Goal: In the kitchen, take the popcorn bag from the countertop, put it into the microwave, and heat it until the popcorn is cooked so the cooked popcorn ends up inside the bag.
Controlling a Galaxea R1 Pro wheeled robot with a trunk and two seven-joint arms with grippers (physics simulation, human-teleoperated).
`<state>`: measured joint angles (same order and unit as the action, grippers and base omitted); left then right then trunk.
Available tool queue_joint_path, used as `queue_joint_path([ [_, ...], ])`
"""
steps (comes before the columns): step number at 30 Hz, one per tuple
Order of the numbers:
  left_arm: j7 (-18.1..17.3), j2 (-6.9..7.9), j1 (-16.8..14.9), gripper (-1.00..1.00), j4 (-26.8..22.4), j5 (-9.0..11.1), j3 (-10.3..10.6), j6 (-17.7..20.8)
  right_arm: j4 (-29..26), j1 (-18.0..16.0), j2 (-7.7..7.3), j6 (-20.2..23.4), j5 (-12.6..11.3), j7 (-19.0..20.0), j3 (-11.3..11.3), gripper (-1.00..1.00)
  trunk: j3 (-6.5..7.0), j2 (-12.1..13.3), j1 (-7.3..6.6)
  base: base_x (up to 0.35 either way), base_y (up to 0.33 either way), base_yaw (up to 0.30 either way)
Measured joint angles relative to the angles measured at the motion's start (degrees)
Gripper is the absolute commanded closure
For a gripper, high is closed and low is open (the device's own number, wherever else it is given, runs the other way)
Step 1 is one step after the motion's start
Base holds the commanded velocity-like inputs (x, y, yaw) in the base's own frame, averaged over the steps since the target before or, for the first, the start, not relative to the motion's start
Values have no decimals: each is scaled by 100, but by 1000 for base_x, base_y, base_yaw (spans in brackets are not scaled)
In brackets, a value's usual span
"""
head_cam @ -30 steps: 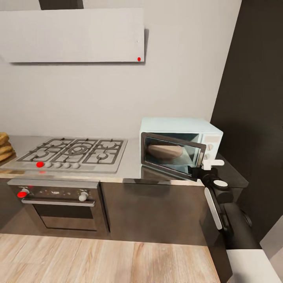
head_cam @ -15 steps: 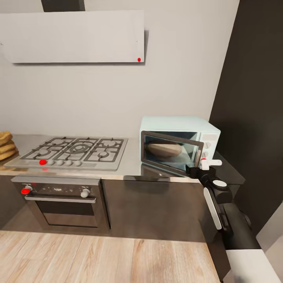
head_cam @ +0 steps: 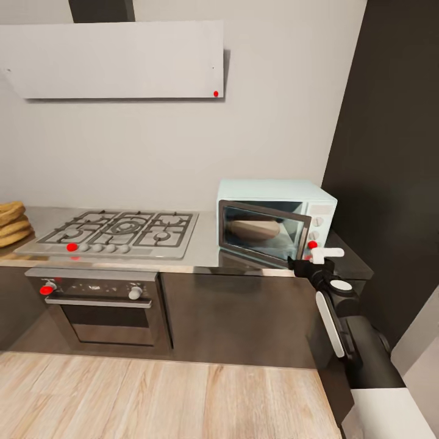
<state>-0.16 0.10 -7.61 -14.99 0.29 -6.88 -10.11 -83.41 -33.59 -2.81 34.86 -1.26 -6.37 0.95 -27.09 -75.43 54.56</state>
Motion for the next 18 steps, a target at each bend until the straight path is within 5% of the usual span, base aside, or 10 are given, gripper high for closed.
queue_joint_path([
  [9, 0, 0, 0, -100, 0, 5, -1, 0, -263, 12, 10, -25, 7, -24, -50, -100, 0, 0, 0, 0, -88, 0],
  [18, 0, 0, 0, -100, 1, 1, 1, 0, -363, 40, 10, -683, 0, -10, -80, -100, 0, 0, 0, 0, -61, 0],
])
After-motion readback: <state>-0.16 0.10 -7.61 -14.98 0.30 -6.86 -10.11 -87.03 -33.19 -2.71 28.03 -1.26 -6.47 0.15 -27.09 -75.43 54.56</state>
